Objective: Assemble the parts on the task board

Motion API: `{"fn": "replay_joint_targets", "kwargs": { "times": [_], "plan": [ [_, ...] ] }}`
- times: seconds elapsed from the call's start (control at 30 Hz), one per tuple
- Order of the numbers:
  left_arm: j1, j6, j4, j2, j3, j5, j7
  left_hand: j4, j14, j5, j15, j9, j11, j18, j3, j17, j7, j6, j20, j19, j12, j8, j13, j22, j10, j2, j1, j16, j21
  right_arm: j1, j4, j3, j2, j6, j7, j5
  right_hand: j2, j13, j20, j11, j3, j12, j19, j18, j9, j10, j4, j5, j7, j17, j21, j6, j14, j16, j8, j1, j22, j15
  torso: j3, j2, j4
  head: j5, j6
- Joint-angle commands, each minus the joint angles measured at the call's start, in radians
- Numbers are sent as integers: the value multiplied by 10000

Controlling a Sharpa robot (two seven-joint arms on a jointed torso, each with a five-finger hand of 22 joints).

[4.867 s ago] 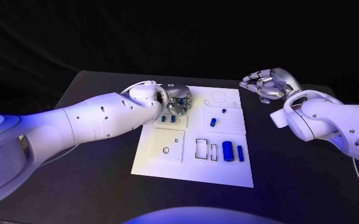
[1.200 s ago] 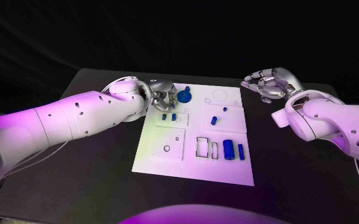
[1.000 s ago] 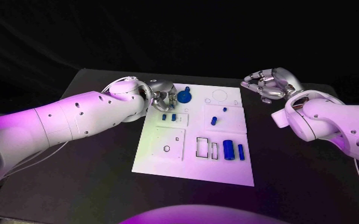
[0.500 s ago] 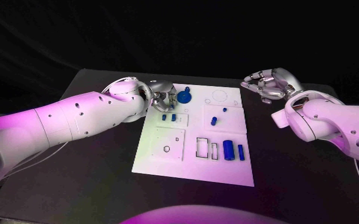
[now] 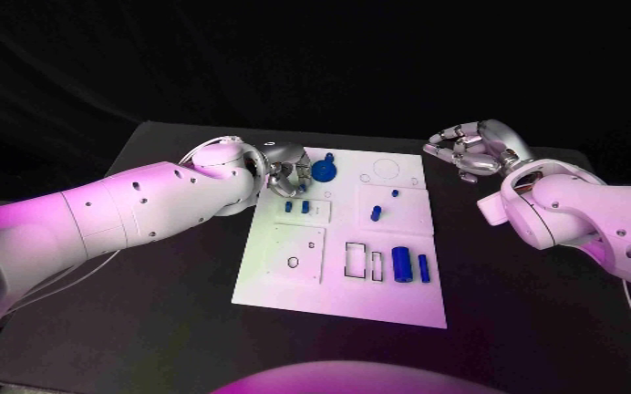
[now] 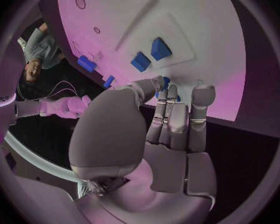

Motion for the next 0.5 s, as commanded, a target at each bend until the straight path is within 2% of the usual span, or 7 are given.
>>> {"fn": "replay_joint_targets", "kwargs": {
  "times": [0.03,0.5],
  "plan": [
    [1,60,7,24,4,66,-30,5,-17,44,63,-11,3,-58,46,-33,40,-24,32,-74,-75,-57,-17,-31,-109,-38,-98,-71,-61,-4,2,0,5,23,92,-100,41,-11,-7,-19,-1,-56,-50,87,-11,4,32,66,-12,-5,-58,-64,210,-54,39,86,-9,-67,-1,-3,-4,4,1],
    [0,45,20,16,4,92,-54,-19,-103,44,132,-4,85,-21,38,-237,87,-26,98,-197,-391,-90,-111,-209,-326,-140,-134,-119,-168,-5,-1,0,0,17,95,-100,51,-71,-15,-24,-50,-95,-44,90,-18,-4,76,75,-17,-40,-109,-76,210,-88,57,134,-33,-74,0,4,-6,-2,32]
  ]
}}
